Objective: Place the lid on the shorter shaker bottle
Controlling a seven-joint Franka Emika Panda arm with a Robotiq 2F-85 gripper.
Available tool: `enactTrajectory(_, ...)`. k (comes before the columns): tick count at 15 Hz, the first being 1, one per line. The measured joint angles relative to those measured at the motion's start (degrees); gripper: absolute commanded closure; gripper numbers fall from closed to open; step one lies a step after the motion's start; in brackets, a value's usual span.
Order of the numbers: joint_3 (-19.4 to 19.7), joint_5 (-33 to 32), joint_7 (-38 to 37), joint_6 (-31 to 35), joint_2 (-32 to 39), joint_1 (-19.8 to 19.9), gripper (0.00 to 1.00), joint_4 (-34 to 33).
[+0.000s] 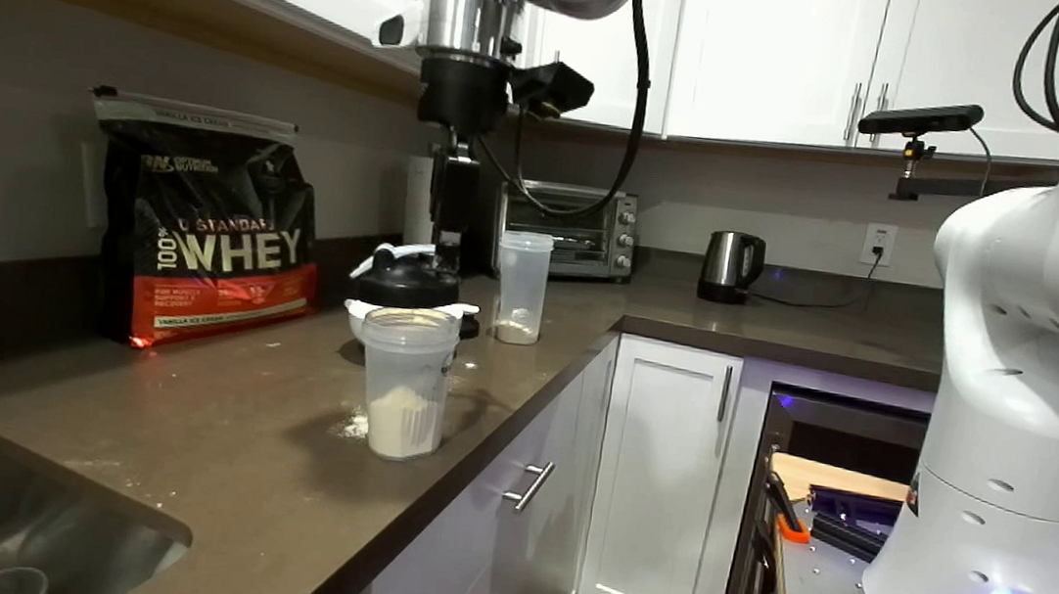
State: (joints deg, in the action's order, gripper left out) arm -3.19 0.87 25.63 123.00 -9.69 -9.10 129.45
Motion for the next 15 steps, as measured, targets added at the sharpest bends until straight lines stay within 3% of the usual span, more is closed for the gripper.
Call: enactTrajectory(15,0.2,1.8,0.7,0.2,-0.9,0.0,0.86,2.5)
